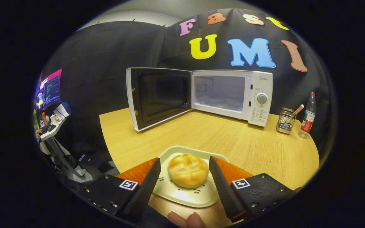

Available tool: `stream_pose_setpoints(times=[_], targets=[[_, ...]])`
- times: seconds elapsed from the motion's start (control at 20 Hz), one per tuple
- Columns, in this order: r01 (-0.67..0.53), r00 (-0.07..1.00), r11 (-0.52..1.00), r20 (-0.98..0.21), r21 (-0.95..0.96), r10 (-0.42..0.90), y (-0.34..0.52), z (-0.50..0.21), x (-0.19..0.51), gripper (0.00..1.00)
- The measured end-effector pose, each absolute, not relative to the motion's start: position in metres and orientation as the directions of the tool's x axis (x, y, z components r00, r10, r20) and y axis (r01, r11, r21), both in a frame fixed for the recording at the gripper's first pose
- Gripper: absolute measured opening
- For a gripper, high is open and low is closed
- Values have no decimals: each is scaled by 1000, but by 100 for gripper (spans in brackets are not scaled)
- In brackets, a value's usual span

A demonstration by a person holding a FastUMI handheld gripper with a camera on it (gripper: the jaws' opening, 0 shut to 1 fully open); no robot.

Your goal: Open the microwave, put the food inside, and close the microwave door.

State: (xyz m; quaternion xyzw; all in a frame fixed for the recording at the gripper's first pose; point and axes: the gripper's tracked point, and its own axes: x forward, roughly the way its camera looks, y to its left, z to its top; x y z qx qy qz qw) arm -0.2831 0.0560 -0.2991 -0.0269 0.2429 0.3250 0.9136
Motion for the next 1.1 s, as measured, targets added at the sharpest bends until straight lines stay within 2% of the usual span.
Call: stream_pose_setpoints(times=[0.35,0.5,0.55,0.6,0.65,0.85,1.1], targets=[[-613,594,784,-596,99,540,60,-334,-287,94],[-592,581,788,-586,172,565,67,-333,-286,93],[-583,578,791,-589,187,565,67,-335,-286,84],[-574,582,795,-584,197,565,67,-332,-285,81],[-559,583,798,-578,225,571,69,-332,-285,74],[-529,589,798,-552,290,590,71,-324,-285,73],[-504,647,781,-439,368,624,82,-282,-264,73]])
